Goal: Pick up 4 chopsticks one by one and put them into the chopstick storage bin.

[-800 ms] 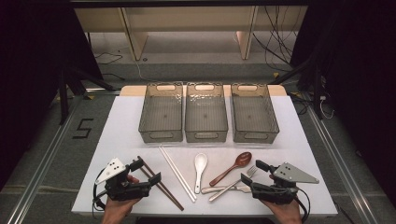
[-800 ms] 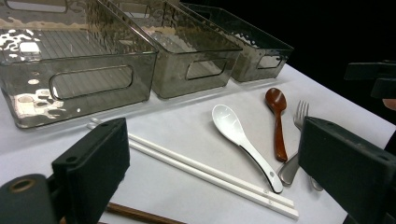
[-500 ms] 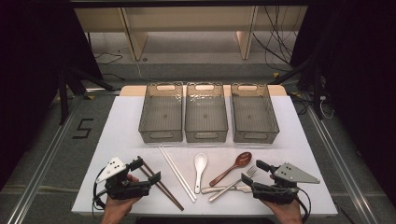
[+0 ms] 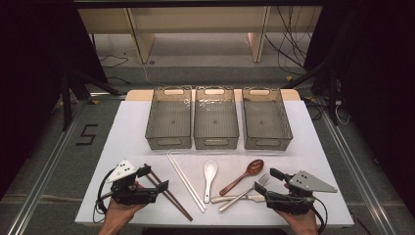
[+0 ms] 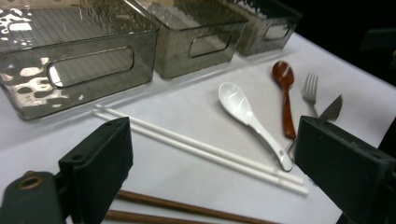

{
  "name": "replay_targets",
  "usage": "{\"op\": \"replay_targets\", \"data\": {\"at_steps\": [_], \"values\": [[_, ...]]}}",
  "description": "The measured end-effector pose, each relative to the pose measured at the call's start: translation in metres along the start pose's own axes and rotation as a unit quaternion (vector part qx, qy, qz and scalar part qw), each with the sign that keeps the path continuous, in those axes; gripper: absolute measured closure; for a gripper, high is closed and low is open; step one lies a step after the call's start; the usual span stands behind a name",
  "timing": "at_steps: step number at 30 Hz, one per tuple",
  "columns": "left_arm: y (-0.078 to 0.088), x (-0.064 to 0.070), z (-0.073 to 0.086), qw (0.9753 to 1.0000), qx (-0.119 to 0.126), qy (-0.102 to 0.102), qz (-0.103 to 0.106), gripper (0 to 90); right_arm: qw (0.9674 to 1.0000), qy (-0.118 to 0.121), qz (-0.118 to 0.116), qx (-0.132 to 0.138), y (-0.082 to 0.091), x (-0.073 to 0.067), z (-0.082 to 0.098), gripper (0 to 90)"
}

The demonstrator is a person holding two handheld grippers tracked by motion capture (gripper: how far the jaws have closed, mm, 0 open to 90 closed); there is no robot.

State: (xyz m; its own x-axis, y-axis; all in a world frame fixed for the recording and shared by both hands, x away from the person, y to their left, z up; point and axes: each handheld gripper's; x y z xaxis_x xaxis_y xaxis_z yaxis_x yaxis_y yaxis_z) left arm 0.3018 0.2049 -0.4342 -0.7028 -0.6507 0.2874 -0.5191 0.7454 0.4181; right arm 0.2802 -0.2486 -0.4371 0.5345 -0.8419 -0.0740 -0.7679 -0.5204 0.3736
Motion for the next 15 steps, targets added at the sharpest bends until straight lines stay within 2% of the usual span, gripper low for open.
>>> {"op": "replay_targets", "data": {"at_steps": [4,5,6,7,9,12,15], "values": [[-0.001,-0.003,-0.008,0.9988,-0.043,-0.025,-0.002,15.5,1.0,-0.001,-0.001,-0.002,-0.001,0.0,0.0,26.6],[-0.002,-0.005,-0.01,0.9968,-0.071,-0.035,-0.003,15.8,1.0,-0.002,-0.002,-0.004,-0.002,0.0,0.0,26.6],[-0.002,-0.005,-0.01,0.9968,-0.071,-0.035,-0.003,15.8,1.0,-0.002,-0.001,-0.005,-0.002,0.0,0.0,26.6],[-0.004,-0.007,-0.011,0.9954,-0.086,-0.041,-0.005,15.8,1.0,-0.001,-0.002,-0.006,-0.002,-0.001,0.001,26.7],[-0.006,-0.008,-0.012,0.9915,-0.116,-0.059,-0.008,15.9,1.0,-0.001,-0.002,-0.007,-0.002,-0.001,0.001,26.7],[-0.009,-0.012,-0.013,0.9835,-0.163,-0.078,-0.001,16.3,1.0,0.0,-0.004,-0.008,-0.003,-0.001,0.001,26.8],[-0.014,-0.015,-0.014,0.9759,-0.196,-0.095,0.001,16.4,0.9999,-0.001,-0.005,-0.009,-0.003,-0.001,0.001,26.8]]}}
Point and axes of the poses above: each handheld gripper's, and its own axes: y roughly backward along the jaws, z roughly out of its underside, x roughly to its right, and after that the axes turned 8 degrees about z, right-handed
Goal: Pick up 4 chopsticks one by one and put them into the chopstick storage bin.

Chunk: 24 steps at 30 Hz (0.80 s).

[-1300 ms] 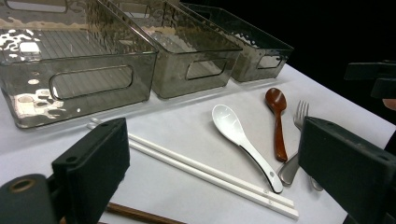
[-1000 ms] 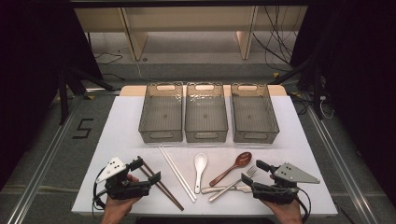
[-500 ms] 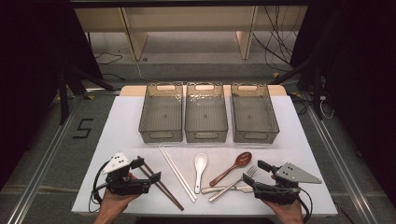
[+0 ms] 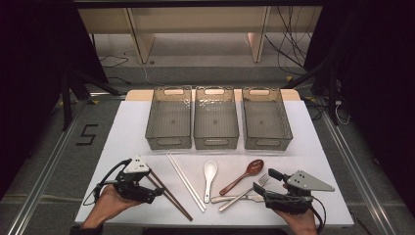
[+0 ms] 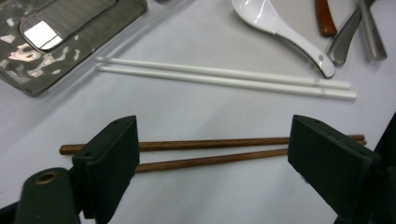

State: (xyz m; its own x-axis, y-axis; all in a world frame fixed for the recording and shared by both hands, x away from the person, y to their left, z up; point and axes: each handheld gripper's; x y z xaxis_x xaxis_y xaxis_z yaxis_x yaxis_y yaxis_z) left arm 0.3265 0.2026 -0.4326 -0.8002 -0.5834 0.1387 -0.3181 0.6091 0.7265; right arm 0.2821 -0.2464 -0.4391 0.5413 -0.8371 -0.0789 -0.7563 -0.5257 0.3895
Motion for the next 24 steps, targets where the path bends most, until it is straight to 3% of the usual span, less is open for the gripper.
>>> {"op": "replay_targets", "data": {"at_steps": [1,4,9,11,14,20,22,24], "values": [[-0.003,-0.001,-0.001,0.9998,-0.018,-0.012,0.004,16.5,1.0,0.0,0.0,0.0,0.0,0.0,0.0,26.8],[-0.005,-0.002,-0.002,0.999,-0.036,-0.026,0.004,16.9,1.0,0.0,-0.001,-0.001,0.0,0.0,0.0,26.9],[-0.012,-0.001,-0.006,0.9946,-0.083,-0.061,0.01,17.4,1.0,-0.002,-0.001,-0.004,0.0,0.0,0.0,26.9],[-0.015,-0.002,-0.007,0.9916,-0.103,-0.076,0.016,17.3,1.0,-0.001,-0.002,-0.004,-0.001,0.0,0.0,26.9],[-0.019,-0.003,-0.01,0.9853,-0.136,-0.101,0.018,17.4,1.0,-0.001,-0.002,-0.005,-0.001,0.0,0.0,27.0],[-0.026,-0.006,-0.012,0.9767,-0.168,-0.13,0.033,18.5,1.0,0.0,-0.002,-0.006,-0.001,0.0,0.0,27.1],[-0.029,-0.009,-0.012,0.9726,-0.182,-0.141,0.032,19.0,1.0,-0.001,-0.002,-0.006,-0.001,0.001,0.0,27.1],[-0.031,-0.012,-0.012,0.9725,-0.183,-0.14,0.036,20.7,1.0,-0.001,-0.002,-0.006,-0.001,0.001,0.0,27.3]]}}
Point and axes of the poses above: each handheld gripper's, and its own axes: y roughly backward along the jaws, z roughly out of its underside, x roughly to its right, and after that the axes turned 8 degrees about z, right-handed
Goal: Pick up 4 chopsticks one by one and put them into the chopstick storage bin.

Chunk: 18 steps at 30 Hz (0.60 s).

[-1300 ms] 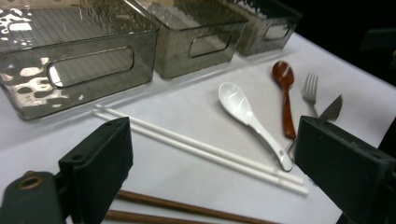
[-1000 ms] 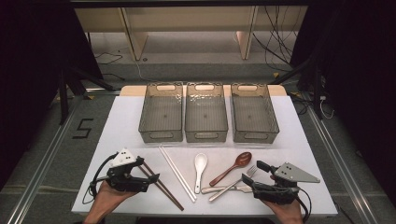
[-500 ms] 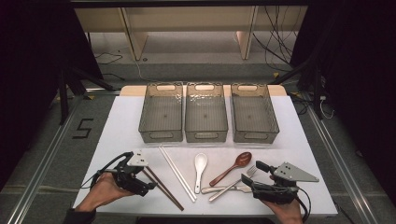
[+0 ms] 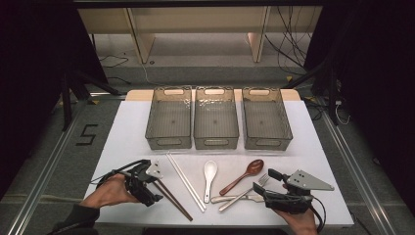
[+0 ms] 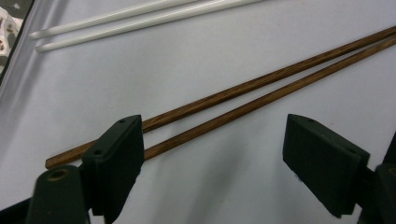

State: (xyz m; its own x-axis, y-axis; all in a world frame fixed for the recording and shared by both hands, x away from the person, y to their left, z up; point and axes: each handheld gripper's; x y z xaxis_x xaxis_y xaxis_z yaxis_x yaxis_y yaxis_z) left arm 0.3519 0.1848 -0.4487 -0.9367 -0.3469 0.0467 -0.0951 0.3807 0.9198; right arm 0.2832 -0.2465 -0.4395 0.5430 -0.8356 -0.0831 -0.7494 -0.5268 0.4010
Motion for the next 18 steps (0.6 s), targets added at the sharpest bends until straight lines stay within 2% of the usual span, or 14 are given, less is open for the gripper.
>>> {"op": "replay_targets", "data": {"at_steps": [7,10,18], "values": [[-0.005,-0.006,-0.003,0.9993,-0.026,-0.028,0.004,24.8,1.0,0.001,-0.001,-0.002,-0.001,0.0,0.0,27.4],[-0.008,-0.008,-0.004,0.9981,-0.042,-0.044,0.007,26.4,1.0,0.001,-0.001,-0.001,0.0,0.0,0.0,27.4],[-0.014,-0.009,-0.007,0.9958,-0.062,-0.067,0.011,29.6,1.0,0.001,-0.002,-0.002,-0.001,0.0,0.0,27.7]]}}
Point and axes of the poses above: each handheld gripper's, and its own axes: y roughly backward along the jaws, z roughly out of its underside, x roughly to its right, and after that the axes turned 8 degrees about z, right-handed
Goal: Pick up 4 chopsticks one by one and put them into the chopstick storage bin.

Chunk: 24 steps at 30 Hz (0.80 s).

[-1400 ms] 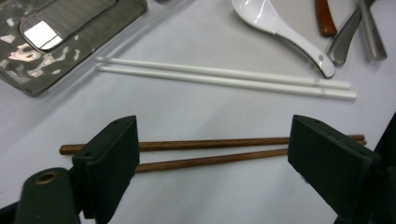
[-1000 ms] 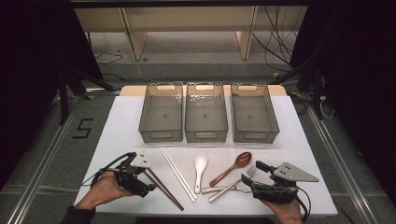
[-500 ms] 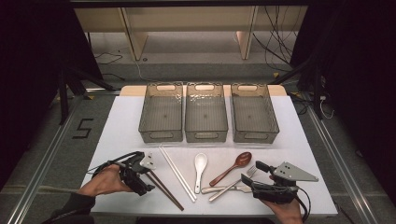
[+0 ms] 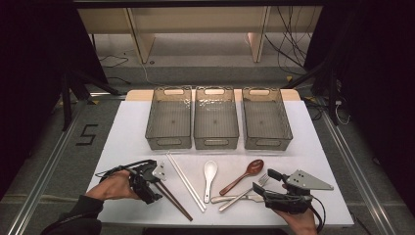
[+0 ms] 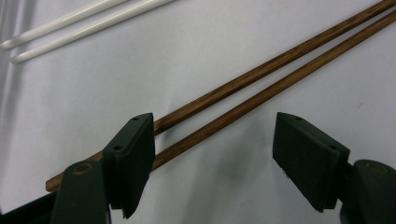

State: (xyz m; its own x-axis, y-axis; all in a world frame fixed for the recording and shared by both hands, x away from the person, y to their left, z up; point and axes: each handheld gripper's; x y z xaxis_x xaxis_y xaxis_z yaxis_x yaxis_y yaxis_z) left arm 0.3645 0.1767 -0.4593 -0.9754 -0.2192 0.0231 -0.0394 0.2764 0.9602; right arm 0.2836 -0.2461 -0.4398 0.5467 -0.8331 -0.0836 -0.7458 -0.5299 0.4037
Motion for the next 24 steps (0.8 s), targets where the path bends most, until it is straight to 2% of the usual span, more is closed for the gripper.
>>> {"op": "replay_targets", "data": {"at_steps": [9,14,22,24], "values": [[-0.0044,-0.0024,-0.0026,0.9996,-0.02,-0.018,0.013,35.0,1.0,-0.002,-0.001,0.0,-0.0009,0.0001,0.0002,27.8],[-0.0051,-0.0035,-0.0031,0.9993,-0.022,-0.026,0.018,36.8,1.0,-0.002,-0.002,-0.001,-0.0009,0.0003,0.0003,27.9],[-0.0035,-0.006,-0.0029,0.9974,-0.055,-0.031,0.036,41.0,1.0,-0.004,-0.004,-0.002,-0.0012,0.0005,0.0004,28.0],[-0.0037,-0.0061,-0.0022,0.9972,-0.055,-0.028,0.041,44.1,1.0,-0.005,-0.004,-0.003,-0.0013,0.0008,0.0004,28.0]]}}
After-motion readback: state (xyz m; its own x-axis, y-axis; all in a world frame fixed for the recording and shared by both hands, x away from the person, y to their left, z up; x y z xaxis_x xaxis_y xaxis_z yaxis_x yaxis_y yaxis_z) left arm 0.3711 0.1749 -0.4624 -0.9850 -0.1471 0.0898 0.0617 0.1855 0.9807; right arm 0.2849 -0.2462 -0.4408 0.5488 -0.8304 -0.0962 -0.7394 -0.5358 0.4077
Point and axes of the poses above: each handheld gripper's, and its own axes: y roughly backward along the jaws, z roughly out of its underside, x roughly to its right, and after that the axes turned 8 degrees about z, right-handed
